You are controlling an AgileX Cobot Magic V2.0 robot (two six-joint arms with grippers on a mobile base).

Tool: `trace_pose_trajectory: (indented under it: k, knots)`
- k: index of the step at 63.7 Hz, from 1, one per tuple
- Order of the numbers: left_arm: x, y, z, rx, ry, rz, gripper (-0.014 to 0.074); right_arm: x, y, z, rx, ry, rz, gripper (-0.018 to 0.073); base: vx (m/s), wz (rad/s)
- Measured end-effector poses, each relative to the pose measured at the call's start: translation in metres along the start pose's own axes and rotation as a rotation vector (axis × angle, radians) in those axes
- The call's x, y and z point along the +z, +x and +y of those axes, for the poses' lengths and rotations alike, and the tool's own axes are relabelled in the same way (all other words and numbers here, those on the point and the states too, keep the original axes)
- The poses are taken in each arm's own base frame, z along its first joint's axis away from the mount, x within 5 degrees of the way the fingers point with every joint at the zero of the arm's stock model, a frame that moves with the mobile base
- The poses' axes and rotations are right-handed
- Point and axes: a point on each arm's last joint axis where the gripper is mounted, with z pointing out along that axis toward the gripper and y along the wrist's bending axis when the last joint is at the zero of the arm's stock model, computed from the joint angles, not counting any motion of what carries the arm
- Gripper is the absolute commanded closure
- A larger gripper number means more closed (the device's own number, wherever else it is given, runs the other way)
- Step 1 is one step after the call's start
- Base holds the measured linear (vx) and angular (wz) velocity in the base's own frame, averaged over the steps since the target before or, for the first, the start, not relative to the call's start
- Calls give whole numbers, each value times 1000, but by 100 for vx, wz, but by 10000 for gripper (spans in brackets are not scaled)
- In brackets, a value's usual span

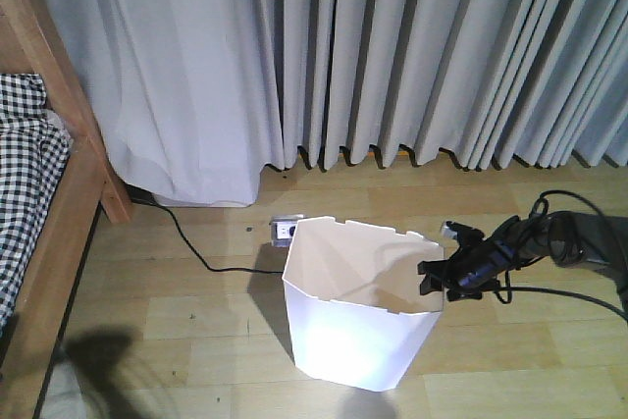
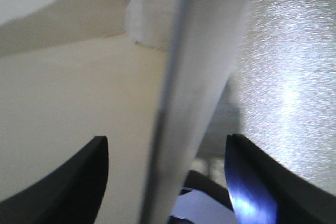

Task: Move trash bin to bedside with robot
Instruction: 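Open the right gripper and lift it off the bin rim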

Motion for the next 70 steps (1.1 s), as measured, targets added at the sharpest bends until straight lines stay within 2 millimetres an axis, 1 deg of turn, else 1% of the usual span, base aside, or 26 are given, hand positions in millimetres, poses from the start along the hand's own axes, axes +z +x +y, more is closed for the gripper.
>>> trace_pose_trajectory:
  k: [4, 10, 18, 25, 31, 32, 34, 40, 45, 49, 51, 55, 57, 59, 61, 65, 70]
  knots:
    - [0, 0, 0, 0, 0, 0, 603, -7, 0, -1, 2, 38, -28, 87, 0, 0]
    - [0, 0, 0, 0, 0, 0, 603, -24, 0, 1, 0, 88, -82, 87, 0, 0]
    - [0, 0, 0, 0, 0, 0, 603, -44, 10, 5, -7, 136, -119, 87, 0, 0]
    - [0, 0, 0, 0, 0, 0, 603, -64, 20, 14, -88, 137, -103, 87, 0, 0]
    - [0, 0, 0, 0, 0, 0, 603, -89, 25, 25, -102, 131, -115, 87, 0, 0]
    - [0, 0, 0, 0, 0, 0, 603, -97, 23, 27, -110, 134, -128, 87, 0, 0]
    - [0, 0, 0, 0, 0, 0, 603, -106, 25, 31, -114, 137, -135, 87, 0, 0]
    - [0, 0, 0, 0, 0, 0, 603, -146, 23, 44, -151, 165, -192, 87, 0, 0]
    - [0, 0, 0, 0, 0, 0, 603, -188, 19, 59, -183, 184, -263, 87, 0, 0]
    - [0, 0, 0, 0, 0, 0, 603, -217, 20, 70, -204, 192, -312, 87, 0, 0]
    - [0, 0, 0, 0, 0, 0, 603, -229, 22, 75, -211, 196, -330, 87, 0, 0]
    - [0, 0, 0, 0, 0, 0, 603, -261, 25, 88, -231, 204, -391, 87, 0, 0]
    - [0, 0, 0, 0, 0, 0, 603, -274, 27, 93, -239, 206, -417, 87, 0, 0]
    - [0, 0, 0, 0, 0, 0, 603, -294, 30, 101, -253, 212, -461, 87, 0, 0]
    - [0, 0, 0, 0, 0, 0, 603, -306, 32, 106, -262, 215, -489, 87, 0, 0]
    - [0, 0, 0, 0, 0, 0, 603, -336, 40, 119, -285, 220, -557, 87, 0, 0]
    - [0, 0, 0, 0, 0, 0, 603, -366, 53, 131, -308, 227, -631, 87, 0, 0]
